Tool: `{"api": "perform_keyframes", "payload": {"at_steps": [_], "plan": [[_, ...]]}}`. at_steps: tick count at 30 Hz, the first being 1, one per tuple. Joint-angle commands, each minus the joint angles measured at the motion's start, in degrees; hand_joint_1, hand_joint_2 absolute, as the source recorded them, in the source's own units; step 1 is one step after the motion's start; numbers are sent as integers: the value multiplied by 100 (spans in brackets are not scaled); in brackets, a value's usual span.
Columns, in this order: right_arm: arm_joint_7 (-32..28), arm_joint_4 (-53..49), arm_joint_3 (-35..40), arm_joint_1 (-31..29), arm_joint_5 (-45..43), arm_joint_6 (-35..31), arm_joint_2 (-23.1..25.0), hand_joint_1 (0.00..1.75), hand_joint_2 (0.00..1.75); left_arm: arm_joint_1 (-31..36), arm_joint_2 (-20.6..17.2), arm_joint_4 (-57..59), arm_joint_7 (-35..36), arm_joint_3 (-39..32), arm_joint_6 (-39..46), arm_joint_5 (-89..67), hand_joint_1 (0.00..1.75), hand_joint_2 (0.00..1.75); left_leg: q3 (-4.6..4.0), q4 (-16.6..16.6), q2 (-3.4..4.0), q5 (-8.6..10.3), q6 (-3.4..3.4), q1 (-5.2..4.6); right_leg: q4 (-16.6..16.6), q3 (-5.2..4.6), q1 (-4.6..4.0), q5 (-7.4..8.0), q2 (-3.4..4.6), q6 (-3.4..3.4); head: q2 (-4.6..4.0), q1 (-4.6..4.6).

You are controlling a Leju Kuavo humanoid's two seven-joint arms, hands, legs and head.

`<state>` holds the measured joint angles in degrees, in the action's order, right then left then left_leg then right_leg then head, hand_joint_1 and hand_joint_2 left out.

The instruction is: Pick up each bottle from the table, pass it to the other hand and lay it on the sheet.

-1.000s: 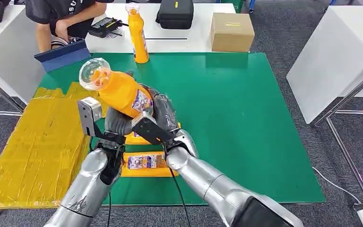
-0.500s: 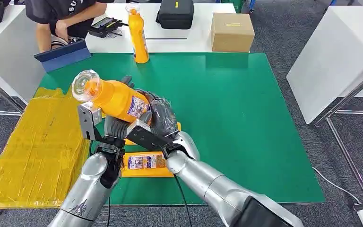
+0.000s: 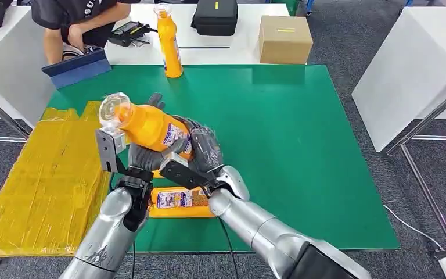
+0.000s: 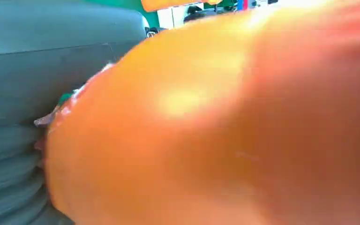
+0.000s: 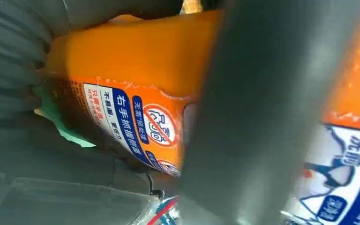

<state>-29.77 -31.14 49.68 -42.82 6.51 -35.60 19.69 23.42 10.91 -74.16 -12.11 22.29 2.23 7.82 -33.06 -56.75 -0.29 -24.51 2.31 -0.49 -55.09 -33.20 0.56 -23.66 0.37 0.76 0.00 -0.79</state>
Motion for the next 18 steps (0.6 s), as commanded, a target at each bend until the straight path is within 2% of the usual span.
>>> {"api": "perform_keyframes", "payload": {"at_steps": [1, 18], "plan": [[-96, 659, 178, 219, 130, -29, 31, 175, 175, 861, -170, -127, 58, 7, 33, -44, 0, 175, 5, -5, -16, -3, -15, 9, 1, 14, -9, -6, -20, -6, 0, 0], [-118, 688, 153, 211, 119, -57, 31, 175, 175, 837, -224, -247, 91, 33, 24, -27, 0, 175, 6, -3, -13, -2, -14, 7, 1, 12, -7, -6, -17, -5, 0, 0]]}}
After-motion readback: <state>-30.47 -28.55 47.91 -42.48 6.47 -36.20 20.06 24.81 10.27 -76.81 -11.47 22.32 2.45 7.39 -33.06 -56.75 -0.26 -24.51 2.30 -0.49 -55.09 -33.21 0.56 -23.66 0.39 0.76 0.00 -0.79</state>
